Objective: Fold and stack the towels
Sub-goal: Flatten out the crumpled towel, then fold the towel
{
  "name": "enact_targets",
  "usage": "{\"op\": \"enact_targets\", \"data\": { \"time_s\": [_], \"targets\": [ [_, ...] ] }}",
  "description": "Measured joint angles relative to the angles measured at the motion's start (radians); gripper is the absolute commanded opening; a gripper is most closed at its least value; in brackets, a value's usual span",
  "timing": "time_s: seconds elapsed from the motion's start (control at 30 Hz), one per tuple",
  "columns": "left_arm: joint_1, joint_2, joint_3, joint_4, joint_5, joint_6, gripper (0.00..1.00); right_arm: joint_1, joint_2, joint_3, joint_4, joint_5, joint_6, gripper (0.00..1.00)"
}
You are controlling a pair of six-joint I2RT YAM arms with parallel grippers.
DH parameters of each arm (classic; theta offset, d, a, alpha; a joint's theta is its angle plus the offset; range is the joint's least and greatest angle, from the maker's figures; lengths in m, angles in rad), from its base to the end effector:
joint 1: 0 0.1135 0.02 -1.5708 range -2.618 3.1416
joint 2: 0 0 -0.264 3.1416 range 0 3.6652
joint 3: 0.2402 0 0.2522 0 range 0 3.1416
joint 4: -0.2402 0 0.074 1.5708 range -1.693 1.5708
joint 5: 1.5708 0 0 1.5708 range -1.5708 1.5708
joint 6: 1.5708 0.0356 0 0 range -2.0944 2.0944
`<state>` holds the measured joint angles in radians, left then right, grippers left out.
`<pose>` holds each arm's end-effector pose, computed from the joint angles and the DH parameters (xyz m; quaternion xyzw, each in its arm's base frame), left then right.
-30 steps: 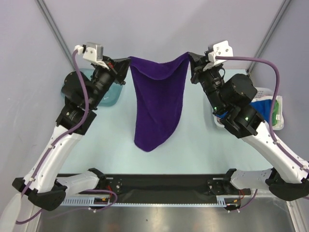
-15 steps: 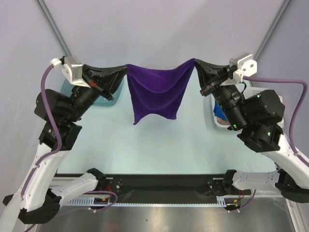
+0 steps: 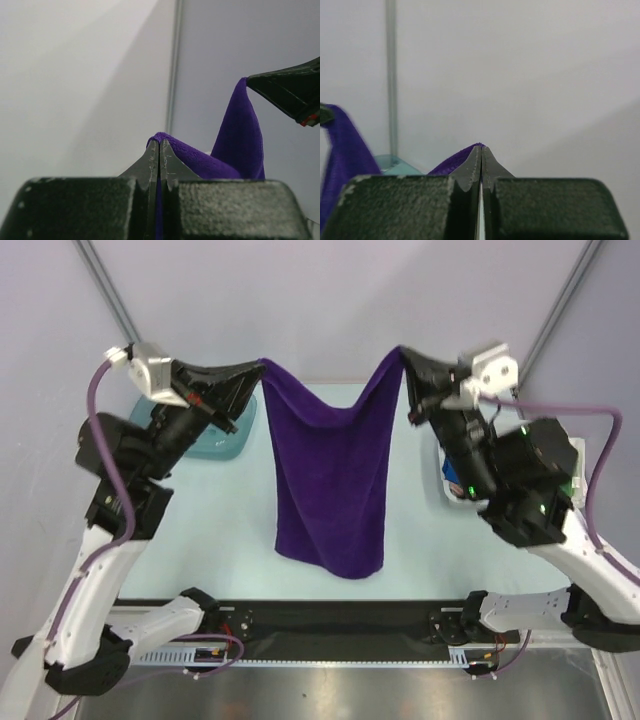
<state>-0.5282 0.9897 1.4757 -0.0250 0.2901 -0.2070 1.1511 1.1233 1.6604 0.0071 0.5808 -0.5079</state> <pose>0.1335 -0.0897 0.5497 0.2046 0.4950 -0.3733 0.7575 0.0889 0.1512 0.5821 -0.1786 0.5017 0.1304 0.8363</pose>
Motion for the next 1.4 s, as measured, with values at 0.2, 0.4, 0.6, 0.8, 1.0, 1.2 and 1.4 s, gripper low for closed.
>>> {"op": "enact_targets", "data": {
  "time_s": [0.2, 0.4, 0.6, 0.8, 1.0, 1.2, 1.4],
  "targets": [
    [0.121, 0.229, 0.018, 0.11, 0.013, -0.082, 0.01, -0.56, 0.17, 0.03, -0.063, -0.309, 0.279, 0.0],
    [0.226, 0.61, 0.011, 0.27, 0.045, -0.187, 0.03, -0.845, 0.465, -0.001, 0.023, -0.623, 0.531, 0.0],
    [0.283, 1.102, 0.205, 0.338, 0.065, -0.272, 0.03, -0.995, 0.878, 0.093, 0.093, -0.803, 0.747, 0.0],
    [0.299, 1.418, 0.522, 0.25, 0.068, -0.308, 0.03, -1.062, 1.177, 0.346, 0.022, -0.878, 0.895, 0.0],
    [0.299, 1.428, 0.586, 0.232, 0.05, -0.309, 0.03, -1.063, 1.212, 0.45, -0.016, -0.902, 0.945, 0.0],
    [0.299, 1.39, 0.514, 0.198, 0.026, -0.313, 0.04, -1.062, 1.185, 0.404, -0.078, -0.906, 0.968, 0.0],
    [0.298, 1.302, 0.342, 0.151, 0.015, -0.326, 0.07, -1.069, 1.09, 0.227, -0.154, -0.909, 0.983, 0.0]
  ]
}}
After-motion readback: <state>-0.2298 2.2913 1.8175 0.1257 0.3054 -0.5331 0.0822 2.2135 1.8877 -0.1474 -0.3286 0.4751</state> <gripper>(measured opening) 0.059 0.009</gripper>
